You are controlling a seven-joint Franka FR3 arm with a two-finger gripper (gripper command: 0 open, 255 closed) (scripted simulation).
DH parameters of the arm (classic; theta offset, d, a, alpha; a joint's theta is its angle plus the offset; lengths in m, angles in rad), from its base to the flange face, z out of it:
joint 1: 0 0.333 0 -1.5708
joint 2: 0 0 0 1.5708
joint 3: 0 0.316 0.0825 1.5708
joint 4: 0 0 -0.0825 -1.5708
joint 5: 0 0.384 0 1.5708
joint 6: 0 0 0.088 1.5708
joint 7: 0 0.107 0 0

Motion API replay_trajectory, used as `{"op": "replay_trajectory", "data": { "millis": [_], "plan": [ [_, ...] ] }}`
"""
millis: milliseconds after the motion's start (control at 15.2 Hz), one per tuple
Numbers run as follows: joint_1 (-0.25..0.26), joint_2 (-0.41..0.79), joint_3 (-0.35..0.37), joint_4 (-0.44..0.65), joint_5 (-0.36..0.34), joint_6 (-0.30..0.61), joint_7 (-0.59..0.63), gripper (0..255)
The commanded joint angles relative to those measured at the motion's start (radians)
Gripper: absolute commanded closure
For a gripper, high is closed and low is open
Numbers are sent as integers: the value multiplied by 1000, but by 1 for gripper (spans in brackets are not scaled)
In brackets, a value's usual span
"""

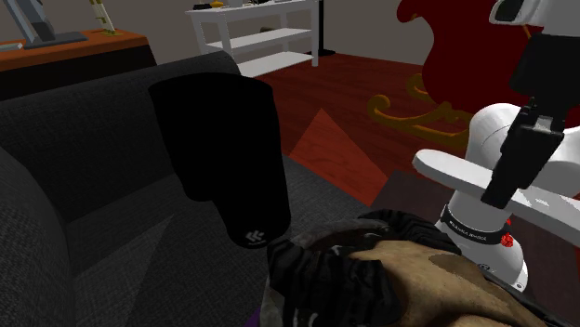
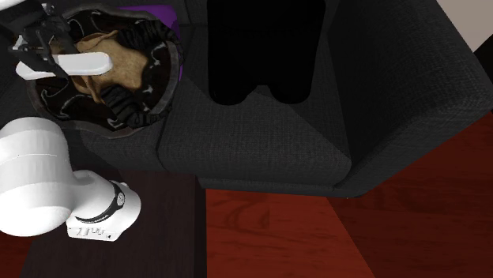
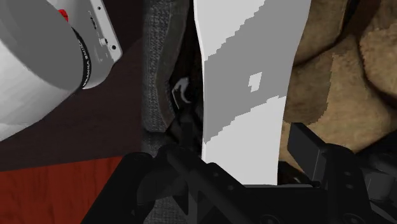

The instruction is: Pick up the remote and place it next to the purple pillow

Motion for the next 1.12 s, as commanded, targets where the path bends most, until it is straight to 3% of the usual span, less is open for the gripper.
{"op": "replay_trajectory", "data": {
  "millis": [0, 594, 1056],
  "plan": [
    [26, -44, 30, 3, 42, -35, 51, 255],
    [105, -161, 155, 110, 233, -174, 289, 255],
    [127, -195, 246, 246, 390, -244, 484, 255]
  ]
}}
